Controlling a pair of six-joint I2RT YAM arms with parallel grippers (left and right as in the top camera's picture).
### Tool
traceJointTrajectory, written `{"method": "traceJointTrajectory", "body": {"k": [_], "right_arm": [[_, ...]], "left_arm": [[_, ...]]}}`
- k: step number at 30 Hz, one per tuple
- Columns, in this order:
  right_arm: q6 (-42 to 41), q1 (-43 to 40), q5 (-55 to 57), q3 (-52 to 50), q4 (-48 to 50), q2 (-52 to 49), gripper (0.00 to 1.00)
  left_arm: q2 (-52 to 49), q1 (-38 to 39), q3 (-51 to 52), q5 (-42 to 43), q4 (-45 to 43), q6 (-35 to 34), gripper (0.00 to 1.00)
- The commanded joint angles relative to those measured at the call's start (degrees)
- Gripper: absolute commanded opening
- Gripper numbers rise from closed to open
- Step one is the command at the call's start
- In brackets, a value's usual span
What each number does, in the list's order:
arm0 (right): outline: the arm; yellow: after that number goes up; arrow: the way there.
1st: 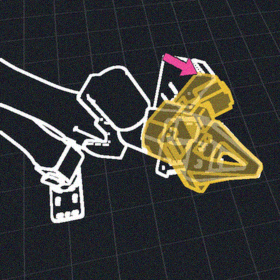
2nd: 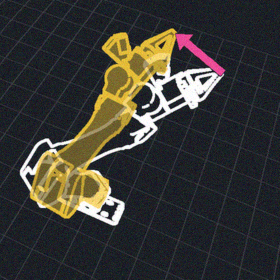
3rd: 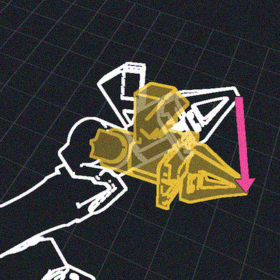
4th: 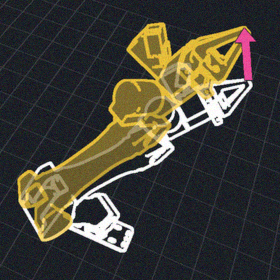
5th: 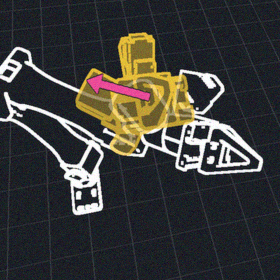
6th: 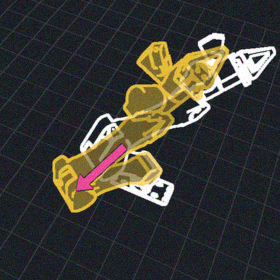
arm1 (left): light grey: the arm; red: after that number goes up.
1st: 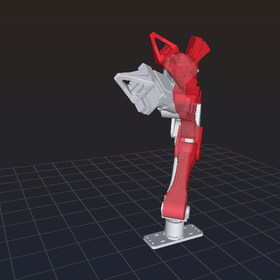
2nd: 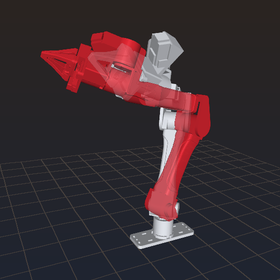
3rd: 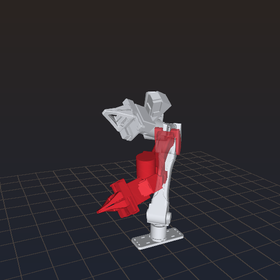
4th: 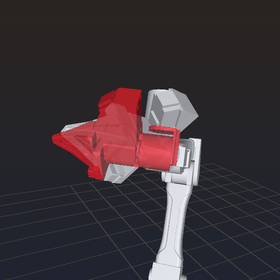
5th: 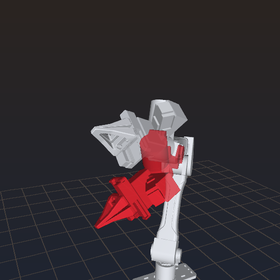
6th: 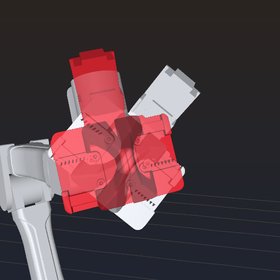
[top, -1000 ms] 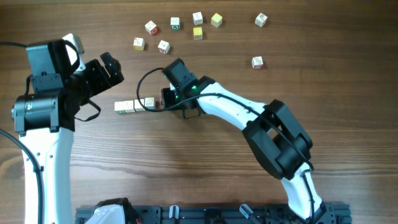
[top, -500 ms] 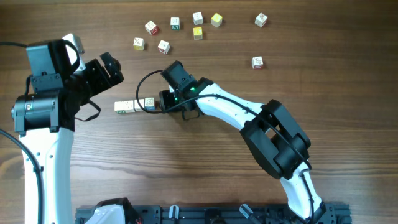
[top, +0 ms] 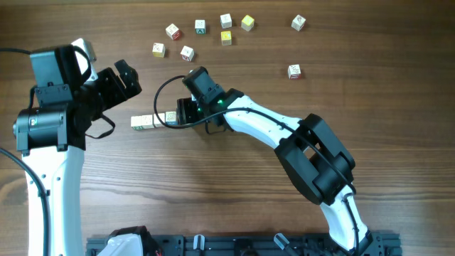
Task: Form a horizontal line
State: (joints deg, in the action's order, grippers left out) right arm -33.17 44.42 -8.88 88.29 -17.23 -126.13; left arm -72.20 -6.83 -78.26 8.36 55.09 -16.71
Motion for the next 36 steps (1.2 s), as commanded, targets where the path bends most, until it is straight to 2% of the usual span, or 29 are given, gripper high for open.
{"method": "traceJointTrajectory", "body": {"k": [1,6,9,13,15,19,21,25,36], "right_arm": [[0.0,-0.7,4.7,-0.7,1.9,-1.2,0.68],[-1.1,-3.1,4.6,-0.6,4.5,-1.2,0.71],[-5.9,-5.3,4.4,-0.6,0.3,-1.2,0.57],[-7.9,-7.1,2.3,-0.7,-7.3,-1.2,0.25],[-7.8,-7.2,-1.5,-0.7,-10.3,-1.2,0.18],[-7.1,-6.1,-7.2,-0.7,-12.6,-1.2,0.14],[-7.1,-5.2,-7.7,-0.7,-13.4,-1.2,0.14],[-7.3,-3.0,-7.7,-0.7,-13.5,-1.2,0.06],[-7.3,-1.6,-7.7,-0.7,-11.2,-1.2,0.06]], "left_arm": [[0.2,-0.2,0.4,-0.5,-0.1,-0.5,1.0],[0.2,-0.2,0.4,-0.5,-0.1,-0.5,1.0],[0.2,-0.2,0.4,-0.5,-0.1,-0.5,1.0],[0.2,-0.2,0.4,-0.5,-0.1,-0.5,1.0],[0.2,-0.2,0.4,-0.5,-0.1,-0.5,1.0],[0.2,-0.2,0.4,-0.5,-0.1,-0.5,1.0],[0.2,-0.2,0.4,-0.5,-0.1,-0.5,1.0],[0.2,-0.2,0.4,-0.5,-0.1,-0.5,1.0],[0.2,-0.2,0.4,-0.5,-0.1,-0.5,1.0]]}}
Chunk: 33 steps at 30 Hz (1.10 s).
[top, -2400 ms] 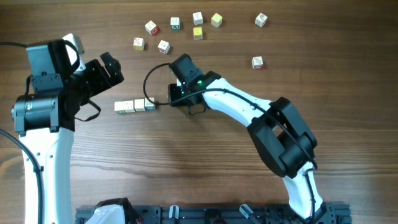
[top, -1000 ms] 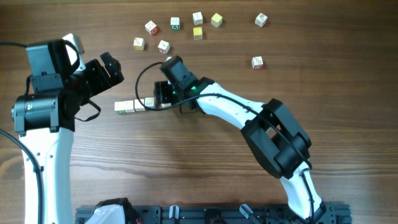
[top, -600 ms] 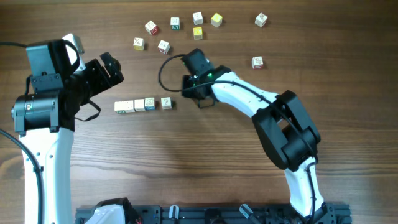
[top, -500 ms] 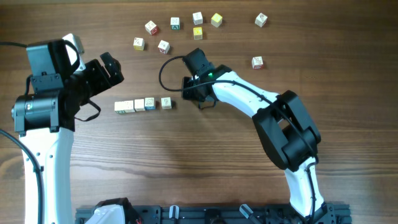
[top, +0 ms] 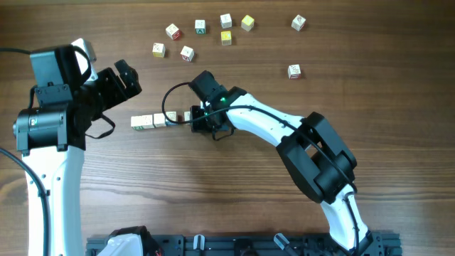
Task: Form a horizontal line
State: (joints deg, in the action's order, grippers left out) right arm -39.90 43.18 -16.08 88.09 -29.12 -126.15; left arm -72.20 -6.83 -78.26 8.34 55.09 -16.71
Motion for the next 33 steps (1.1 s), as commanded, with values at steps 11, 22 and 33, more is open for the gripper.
{"method": "traceJointTrajectory", "body": {"k": [11,22,33], "right_arm": [[-0.6,-0.3,3.7,-0.5,-0.9,-1.2,0.04],[-0.3,-0.3,3.7,-0.5,2.5,-1.2,0.04],[1.4,-0.3,0.6,-0.5,3.8,-1.2,0.04]], "left_arm": [[0.2,-0.2,0.4,-0.5,-0.1,-0.5,1.0],[0.2,-0.2,0.4,-0.5,-0.1,-0.5,1.0],[0.2,-0.2,0.4,-0.5,-0.1,-0.5,1.0]]}}
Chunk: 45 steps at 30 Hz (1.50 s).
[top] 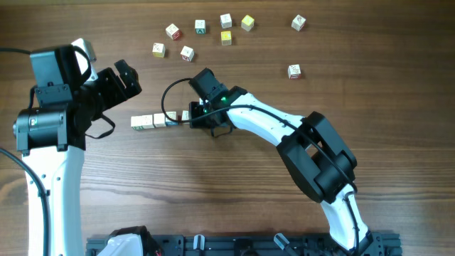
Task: Form a horizontal line
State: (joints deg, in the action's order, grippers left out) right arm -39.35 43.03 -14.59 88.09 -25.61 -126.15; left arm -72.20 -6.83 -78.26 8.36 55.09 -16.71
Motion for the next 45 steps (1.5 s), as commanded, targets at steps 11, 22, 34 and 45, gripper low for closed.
{"method": "traceJointTrajectory", "body": {"k": [11,22,34,45], "right_arm": [[1.9,-0.2,4.9,-0.5,2.5,-1.2,0.04],[1.9,-0.2,1.4,-0.5,4.0,-1.2,0.04],[1.7,-0.2,-2.8,-0.5,5.0,-1.2,0.04],[1.3,-0.2,-3.6,-0.5,5.7,-1.2,0.04]], "left_arm": [[0.2,-0.2,0.4,-0.5,-0.1,-0.5,1.0],[0.2,-0.2,0.4,-0.5,-0.1,-0.5,1.0],[0.2,-0.2,0.4,-0.5,-0.1,-0.5,1.0],[0.2,-0.2,0.4,-0.5,-0.1,-0.5,1.0]]}}
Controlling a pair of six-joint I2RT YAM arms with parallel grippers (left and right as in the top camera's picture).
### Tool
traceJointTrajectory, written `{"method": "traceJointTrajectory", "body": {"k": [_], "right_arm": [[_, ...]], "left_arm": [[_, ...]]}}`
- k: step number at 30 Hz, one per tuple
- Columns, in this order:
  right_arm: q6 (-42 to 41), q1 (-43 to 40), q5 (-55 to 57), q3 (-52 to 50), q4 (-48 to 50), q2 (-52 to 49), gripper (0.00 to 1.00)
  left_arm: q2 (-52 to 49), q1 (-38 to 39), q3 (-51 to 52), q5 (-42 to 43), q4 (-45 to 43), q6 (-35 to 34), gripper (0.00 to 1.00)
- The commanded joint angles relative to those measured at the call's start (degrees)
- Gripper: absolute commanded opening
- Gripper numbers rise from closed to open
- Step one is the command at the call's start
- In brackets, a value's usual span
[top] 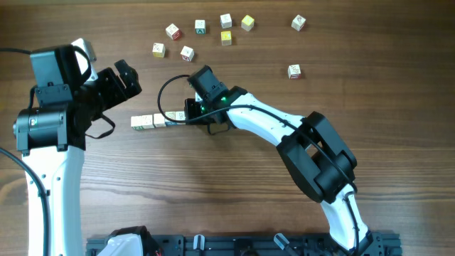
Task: Form a horizontal line
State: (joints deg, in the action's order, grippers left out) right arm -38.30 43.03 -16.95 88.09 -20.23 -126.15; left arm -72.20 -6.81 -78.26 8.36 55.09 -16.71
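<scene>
A row of small pale cubes (153, 121) lies on the wooden table (213, 185), running left to right from about the left arm's elbow. My right gripper (186, 116) sits at the row's right end, with the end cube (179, 115) right at its fingertips. The wrist hides the fingers, so their state cannot be read. My left gripper (126, 78) hovers up and left of the row, its two fingers apart and nothing between them.
Several loose cubes lie scattered at the far side, among them a yellow one (247, 23), a green-marked one (200, 27) and a red-marked one (173, 31). One cube (293, 70) lies alone to the right. The arm bases stand along the near edge.
My right gripper has shifted slightly left, toward the row, and the end cube at its tips now sits closer to the others. The left arm has not moved.
At first my right gripper covered the row's right end. Then it stood a little further right, with a cube showing at its tips and a small gap to the row. It stayed there, and now it is back nearer the row.
</scene>
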Motion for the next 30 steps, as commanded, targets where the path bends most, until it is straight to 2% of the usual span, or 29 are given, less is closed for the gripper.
{"method": "traceJointTrajectory", "body": {"k": [1,8,17,30], "right_arm": [[-0.2,-0.2,-1.2,-0.5,0.3,-1.2,0.04],[-0.8,-0.2,-2.8,-0.5,0.8,-1.2,0.04],[-0.7,-0.6,3.5,-0.5,-0.6,-1.2,0.04],[-0.9,-0.5,4.0,-0.5,-0.6,-1.8,0.04]], "left_arm": [[0.2,-0.2,0.4,-0.5,-0.1,-0.5,1.0],[0.2,-0.2,0.4,-0.5,-0.1,-0.5,1.0],[0.2,-0.2,0.4,-0.5,-0.1,-0.5,1.0],[0.2,-0.2,0.4,-0.5,-0.1,-0.5,1.0]]}}
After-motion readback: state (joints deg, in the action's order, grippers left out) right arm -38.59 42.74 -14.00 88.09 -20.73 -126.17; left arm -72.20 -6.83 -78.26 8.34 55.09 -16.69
